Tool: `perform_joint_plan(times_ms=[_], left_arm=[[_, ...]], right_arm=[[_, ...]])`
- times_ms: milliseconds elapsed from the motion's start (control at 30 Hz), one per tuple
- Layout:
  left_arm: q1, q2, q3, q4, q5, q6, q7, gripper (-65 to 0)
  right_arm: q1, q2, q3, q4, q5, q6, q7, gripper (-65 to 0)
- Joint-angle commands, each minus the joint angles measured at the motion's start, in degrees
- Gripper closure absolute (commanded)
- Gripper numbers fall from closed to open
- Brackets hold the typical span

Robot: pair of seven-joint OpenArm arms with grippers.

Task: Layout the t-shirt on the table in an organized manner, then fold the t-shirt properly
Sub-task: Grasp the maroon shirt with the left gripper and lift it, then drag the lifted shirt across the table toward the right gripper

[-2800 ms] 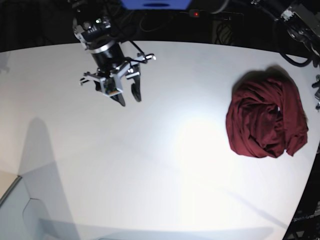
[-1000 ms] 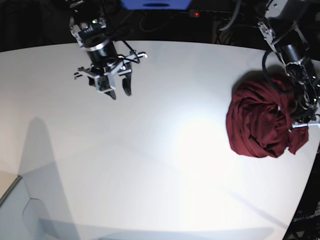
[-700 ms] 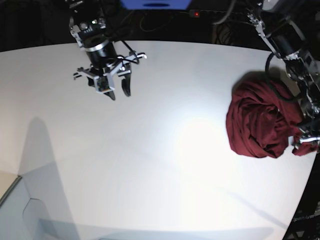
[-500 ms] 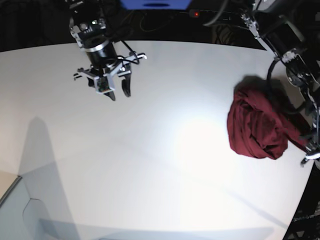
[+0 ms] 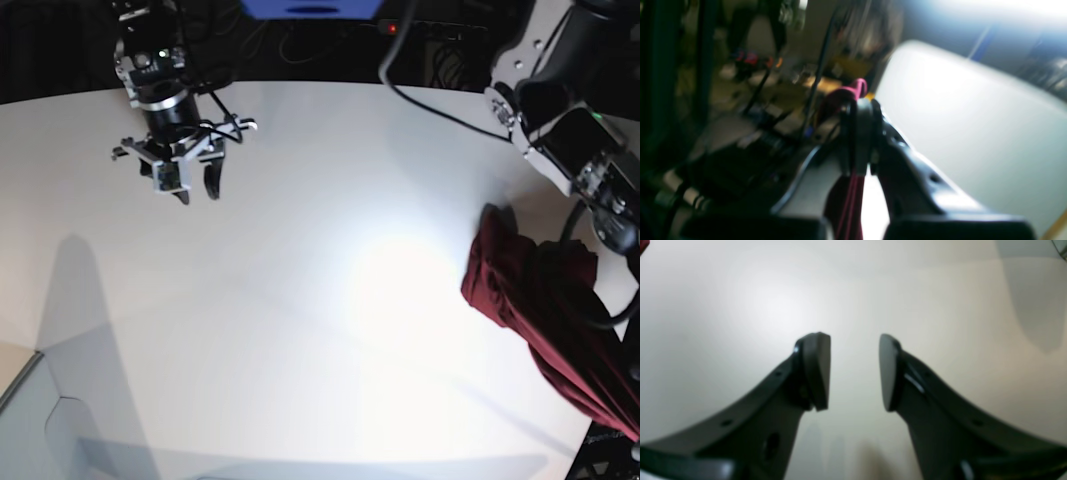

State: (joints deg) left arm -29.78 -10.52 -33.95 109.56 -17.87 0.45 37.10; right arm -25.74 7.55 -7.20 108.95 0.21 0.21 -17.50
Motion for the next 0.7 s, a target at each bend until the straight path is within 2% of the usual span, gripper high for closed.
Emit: perform_joint_plan(times_ms=[0,300,367,467,567,667], left_arm=[[-3.06,-0.77,0.15,0.82,-0.20,-0.23,-1.98,-0.2],[-19.76,-0.77,0.33,-7.36,-0.29,-0.23,-2.33,-0.2],[-24.33,-0.86,1.65,-9.73,-0.02,-0.23,-2.42,-0.2],[-28.46,-2.97,5.60,-12.11,-0.46,-0.23,-2.07,-0.2],[-28.20,-2.88,12.20,-12.37,-0.46,-0.23,-2.07,-0.2],[-22.13,1.51,17.12,-11.84,-0.11,-0.23,-2.25,-0.2]], right_arm=[[-0.07,0.14,1.00,0.90,-0.16,0.01,0.66,-24.8],[-0.24,0.14,4.08,0.99,-0.16,0.01,-0.04,-24.7],[-0.68,0.05,4.08,0.99,-0.16,0.01,-0.04,-24.7],[-1.21,-0.12,4.08,1.08,-0.16,0.01,-0.04,-24.7],[-1.21,-0.21,4.08,1.08,-0.16,0.01,-0.04,-24.7],[-1.38,-0.30,4.08,1.08,-0.16,0.01,-0.04,-24.7]])
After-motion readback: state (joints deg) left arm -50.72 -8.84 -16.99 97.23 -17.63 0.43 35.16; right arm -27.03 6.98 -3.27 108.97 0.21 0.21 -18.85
